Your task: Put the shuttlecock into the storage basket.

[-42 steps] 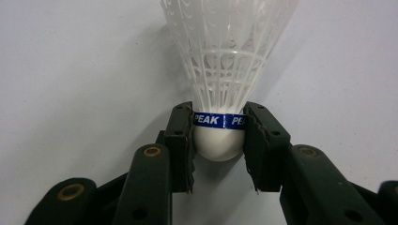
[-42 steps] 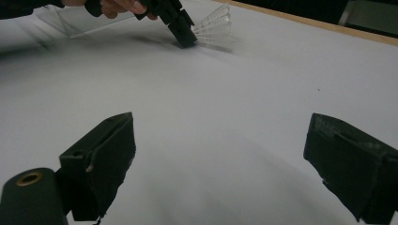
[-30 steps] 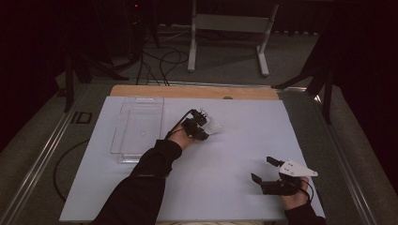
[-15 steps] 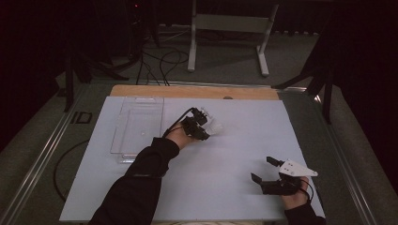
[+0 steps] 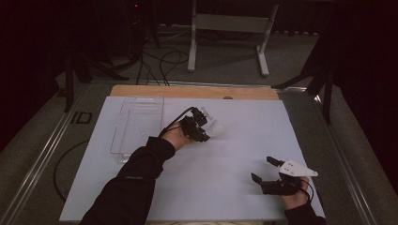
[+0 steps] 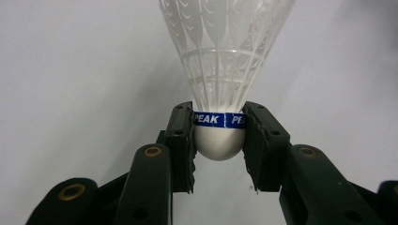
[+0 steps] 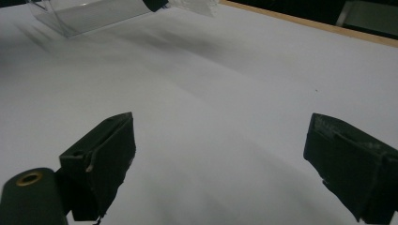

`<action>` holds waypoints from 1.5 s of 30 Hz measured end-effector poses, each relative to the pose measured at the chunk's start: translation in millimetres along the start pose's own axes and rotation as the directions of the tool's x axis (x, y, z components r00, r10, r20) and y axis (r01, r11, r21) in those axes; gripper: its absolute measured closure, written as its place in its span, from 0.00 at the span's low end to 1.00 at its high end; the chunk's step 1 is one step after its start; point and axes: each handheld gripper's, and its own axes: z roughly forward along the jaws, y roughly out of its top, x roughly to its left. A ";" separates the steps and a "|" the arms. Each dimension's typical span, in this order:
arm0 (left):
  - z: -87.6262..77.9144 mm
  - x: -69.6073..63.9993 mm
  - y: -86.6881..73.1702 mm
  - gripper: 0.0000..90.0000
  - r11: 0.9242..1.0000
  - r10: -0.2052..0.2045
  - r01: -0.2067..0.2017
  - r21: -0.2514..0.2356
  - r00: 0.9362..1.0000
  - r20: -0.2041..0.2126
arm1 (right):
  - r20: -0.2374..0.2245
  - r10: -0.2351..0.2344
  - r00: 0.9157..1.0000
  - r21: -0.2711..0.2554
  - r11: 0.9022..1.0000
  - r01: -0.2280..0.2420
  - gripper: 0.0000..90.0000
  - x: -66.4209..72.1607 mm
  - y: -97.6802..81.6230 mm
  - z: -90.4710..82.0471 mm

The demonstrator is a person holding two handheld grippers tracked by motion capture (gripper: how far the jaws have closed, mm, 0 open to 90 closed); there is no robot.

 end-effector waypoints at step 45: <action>-87.2 -37.1 -6.5 0.73 0.989 0.145 -0.145 -0.011 0.987 0.070 | 0.006 -0.004 1.000 -0.006 1.000 0.004 0.11 0.6 1.7 -0.5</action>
